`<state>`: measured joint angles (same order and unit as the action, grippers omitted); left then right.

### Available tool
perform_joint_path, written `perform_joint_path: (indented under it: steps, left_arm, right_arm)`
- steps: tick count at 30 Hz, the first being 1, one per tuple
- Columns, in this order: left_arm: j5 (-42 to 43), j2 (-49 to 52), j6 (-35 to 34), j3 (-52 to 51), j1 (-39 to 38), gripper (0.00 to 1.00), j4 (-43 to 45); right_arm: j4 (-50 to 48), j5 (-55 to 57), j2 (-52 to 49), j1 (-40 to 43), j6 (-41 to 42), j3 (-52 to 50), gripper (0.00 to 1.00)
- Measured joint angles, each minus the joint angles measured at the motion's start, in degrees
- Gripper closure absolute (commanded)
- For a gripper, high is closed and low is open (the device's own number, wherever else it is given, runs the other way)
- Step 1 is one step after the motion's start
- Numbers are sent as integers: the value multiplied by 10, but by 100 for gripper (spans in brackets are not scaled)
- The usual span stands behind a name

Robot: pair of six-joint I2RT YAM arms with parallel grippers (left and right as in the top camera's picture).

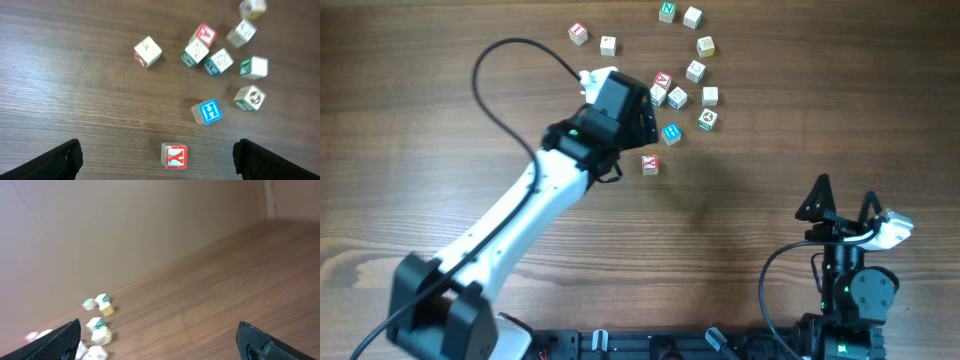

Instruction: Form a circle

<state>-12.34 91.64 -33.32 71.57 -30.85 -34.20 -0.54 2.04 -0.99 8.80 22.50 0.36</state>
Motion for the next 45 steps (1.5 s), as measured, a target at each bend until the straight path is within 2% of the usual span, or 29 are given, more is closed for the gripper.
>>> perform_joint_path:
  steps: [4, 5, 6, 8, 10, 14, 17, 20, 22, 25, 28, 30, 33, 36, 45]
  left_arm:
    - [15, -47, 0, 0, 13, 0, -17]
    - [17, -58, 0, 0, 13, 0, -21]
    - [19, -81, 0, 0, 13, 0, -30]
    - [22, -99, -5, 0, 13, 0, -51]
    - [24, -118, -23, 0, 14, 0, -64]
    - [26, -166, -48, 0, 31, 0, -64]
    - [26, -188, -54, 0, 65, 0, -77]
    - [25, -189, -73, 0, 107, 0, -94]
    - [26, -189, -96, 0, 129, 0, -98]
    - [25, -189, -125, 0, 163, 0, -99]
    - [26, -189, -137, 0, 170, 0, -105]
    - [25, -189, -140, 0, 170, 0, -118]
    - [-3, -181, -142, 0, 170, 0, -164]
    - [-43, -166, -142, 0, 170, 0, -192]
    - [-76, -113, -142, 0, 170, 0, -189]
  right_arm:
    - [2, -23, 0, 0, 165, 0, 0]
    - [-2, -42, 0, 0, 272, 0, 0]
    - [-7, -54, 0, 0, 323, 0, 1]
    - [-82, -104, -3, 1, 340, 0, 1]
    - [-154, -179, -3, 1, 323, 7, 0]
    - [-115, -257, -56, 1, 277, 45, 1]
    - [-104, -307, -175, 1, 228, 100, 0]
    - [-60, -357, -338, -4, 171, 190, 1]
    - [3, -376, -442, -22, 130, 265, 1]
    - [172, -378, -623, -93, 59, 425, 1]
    - [363, -309, -774, -176, 13, 596, 0]
    - [447, -271, -850, -217, -16, 687, 0]
    - [442, -243, -918, -252, -43, 750, 1]
    - [395, -227, -962, -267, -78, 754, 1]
    - [300, -122, -1093, -341, -110, 755, 11]
